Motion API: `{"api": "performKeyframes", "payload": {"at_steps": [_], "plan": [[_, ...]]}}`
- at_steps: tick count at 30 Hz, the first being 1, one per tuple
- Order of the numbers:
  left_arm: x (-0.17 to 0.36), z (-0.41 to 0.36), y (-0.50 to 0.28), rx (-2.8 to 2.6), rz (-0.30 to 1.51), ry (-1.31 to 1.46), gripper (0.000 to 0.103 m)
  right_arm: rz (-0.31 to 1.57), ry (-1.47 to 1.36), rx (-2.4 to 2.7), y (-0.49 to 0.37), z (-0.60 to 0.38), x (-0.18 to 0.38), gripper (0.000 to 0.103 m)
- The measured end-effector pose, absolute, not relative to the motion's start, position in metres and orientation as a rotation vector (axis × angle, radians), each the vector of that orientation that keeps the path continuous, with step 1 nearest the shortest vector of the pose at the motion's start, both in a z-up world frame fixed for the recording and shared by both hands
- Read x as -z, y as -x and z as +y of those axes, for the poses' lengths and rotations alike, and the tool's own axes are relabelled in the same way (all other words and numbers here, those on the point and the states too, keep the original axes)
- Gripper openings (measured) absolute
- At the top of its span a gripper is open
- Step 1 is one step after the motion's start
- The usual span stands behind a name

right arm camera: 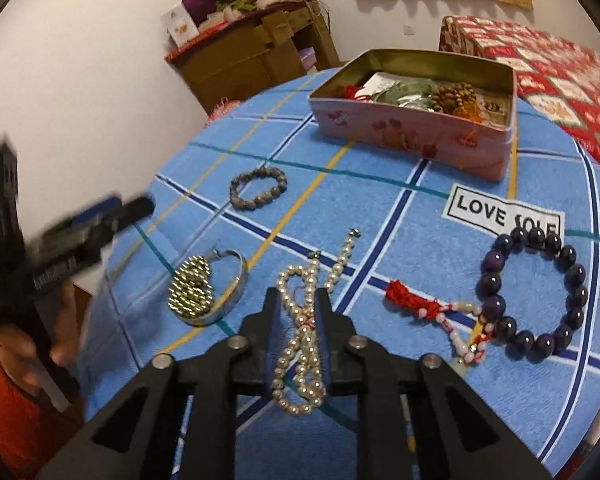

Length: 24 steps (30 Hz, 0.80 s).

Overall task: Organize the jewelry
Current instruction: 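Lift the pearl necklace with the right tool while the left tool grasps the grey stone bead bracelet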

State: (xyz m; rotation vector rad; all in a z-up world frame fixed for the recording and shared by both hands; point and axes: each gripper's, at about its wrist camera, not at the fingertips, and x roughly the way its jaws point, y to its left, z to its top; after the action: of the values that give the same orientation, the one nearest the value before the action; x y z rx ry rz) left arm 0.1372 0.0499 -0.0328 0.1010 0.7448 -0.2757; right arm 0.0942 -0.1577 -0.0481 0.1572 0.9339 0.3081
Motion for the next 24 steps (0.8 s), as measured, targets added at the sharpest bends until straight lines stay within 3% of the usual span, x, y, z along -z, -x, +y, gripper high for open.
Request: {"api": "performKeyframes", "payload": {"at_steps": [5, 6, 7, 14, 16, 18, 19, 21, 22, 24], "plan": [[0.043, 0.028, -0.165, 0.349, 0.815, -0.08, 0.082, 0.921, -0.066, -0.287, -0.094, -0.15, 0.06, 0.031], [0.048, 0.022, -0.172, 0.363, 0.835, -0.073, 0.082, 0.923, -0.052, -0.289, -0.094, -0.15, 0.06, 0.031], [0.05, 0.017, -0.176, 0.37, 0.848, -0.071, 0.082, 0.927, -0.026, -0.283, -0.094, -0.149, 0.06, 0.016], [0.074, -0.01, -0.205, 0.38, 0.984, -0.094, 0.082, 0.901, -0.169, -0.305, -0.086, -0.174, 0.046, 0.015], [0.08, -0.012, -0.21, 0.378, 1.009, -0.078, 0.082, 0.867, -0.222, -0.319, -0.081, -0.181, 0.035, 0.003], [0.081, -0.016, -0.211, 0.351, 0.987, -0.108, 0.08, 0.84, -0.261, -0.329, -0.08, -0.186, 0.027, 0.005], [0.082, -0.019, -0.21, 0.337, 0.967, -0.143, 0.074, 0.83, -0.262, -0.328, -0.08, -0.186, 0.024, 0.005], [0.08, -0.021, -0.209, 0.362, 0.933, -0.173, 0.047, 0.818, -0.256, -0.327, -0.081, -0.187, 0.019, 0.005], [0.079, -0.021, -0.208, 0.362, 0.93, -0.18, 0.042, 0.817, -0.26, -0.33, -0.082, -0.186, 0.018, 0.005], [0.077, -0.019, -0.207, 0.373, 0.923, -0.181, 0.017, 0.803, -0.266, -0.34, -0.081, -0.185, 0.018, 0.005]]}}
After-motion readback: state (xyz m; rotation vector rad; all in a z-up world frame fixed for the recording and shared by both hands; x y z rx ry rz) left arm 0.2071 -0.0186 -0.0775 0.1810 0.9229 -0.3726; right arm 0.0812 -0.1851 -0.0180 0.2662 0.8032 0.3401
